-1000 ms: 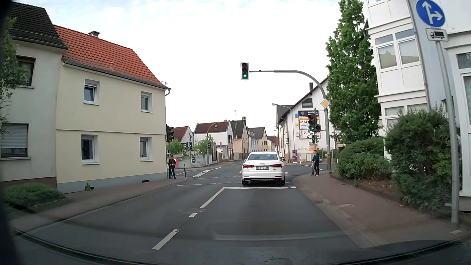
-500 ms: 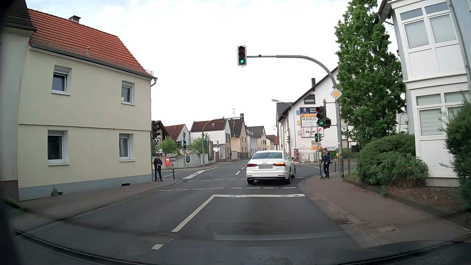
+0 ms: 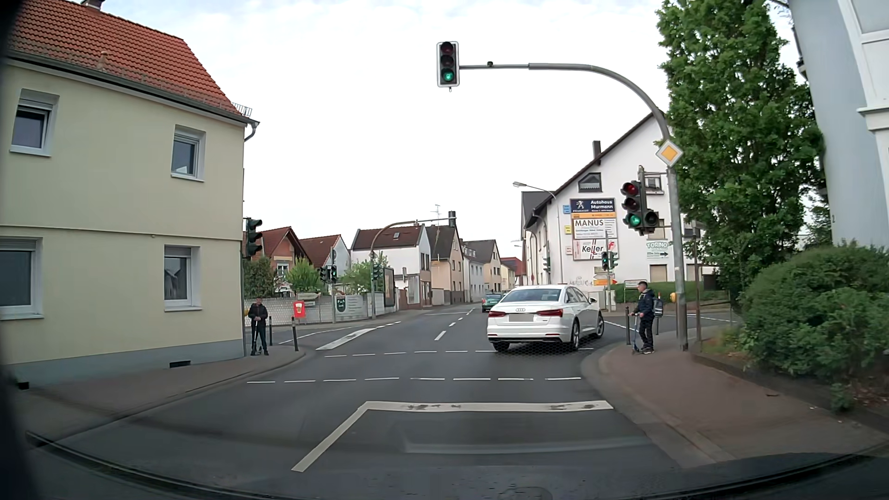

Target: Follow the waypoints while adhering to traffic rules and regulations

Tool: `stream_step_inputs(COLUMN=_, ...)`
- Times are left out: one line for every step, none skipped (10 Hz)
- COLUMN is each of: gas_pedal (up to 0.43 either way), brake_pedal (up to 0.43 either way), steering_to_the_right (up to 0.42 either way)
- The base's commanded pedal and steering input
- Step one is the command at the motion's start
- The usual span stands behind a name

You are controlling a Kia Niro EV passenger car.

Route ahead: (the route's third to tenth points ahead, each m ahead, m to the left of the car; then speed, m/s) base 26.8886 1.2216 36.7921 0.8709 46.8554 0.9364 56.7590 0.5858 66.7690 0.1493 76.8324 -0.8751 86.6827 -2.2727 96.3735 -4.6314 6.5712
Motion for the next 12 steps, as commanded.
stream_step_inputs(gas_pedal=0.319, brake_pedal=0.0, steering_to_the_right=0.003)
stream_step_inputs(gas_pedal=0.319, brake_pedal=0.0, steering_to_the_right=0.003)
stream_step_inputs(gas_pedal=0.311, brake_pedal=0.0, steering_to_the_right=0.003)
stream_step_inputs(gas_pedal=0.311, brake_pedal=0.0, steering_to_the_right=0.003)
stream_step_inputs(gas_pedal=0.311, brake_pedal=0.0, steering_to_the_right=0.003)
stream_step_inputs(gas_pedal=0.311, brake_pedal=0.0, steering_to_the_right=0.003)
stream_step_inputs(gas_pedal=0.311, brake_pedal=0.0, steering_to_the_right=0.004)
stream_step_inputs(gas_pedal=0.311, brake_pedal=0.0, steering_to_the_right=0.004)
stream_step_inputs(gas_pedal=0.311, brake_pedal=0.0, steering_to_the_right=0.004)
stream_step_inputs(gas_pedal=0.299, brake_pedal=0.0, steering_to_the_right=0.004)
stream_step_inputs(gas_pedal=0.299, brake_pedal=0.0, steering_to_the_right=0.004)
stream_step_inputs(gas_pedal=0.299, brake_pedal=0.0, steering_to_the_right=0.004)
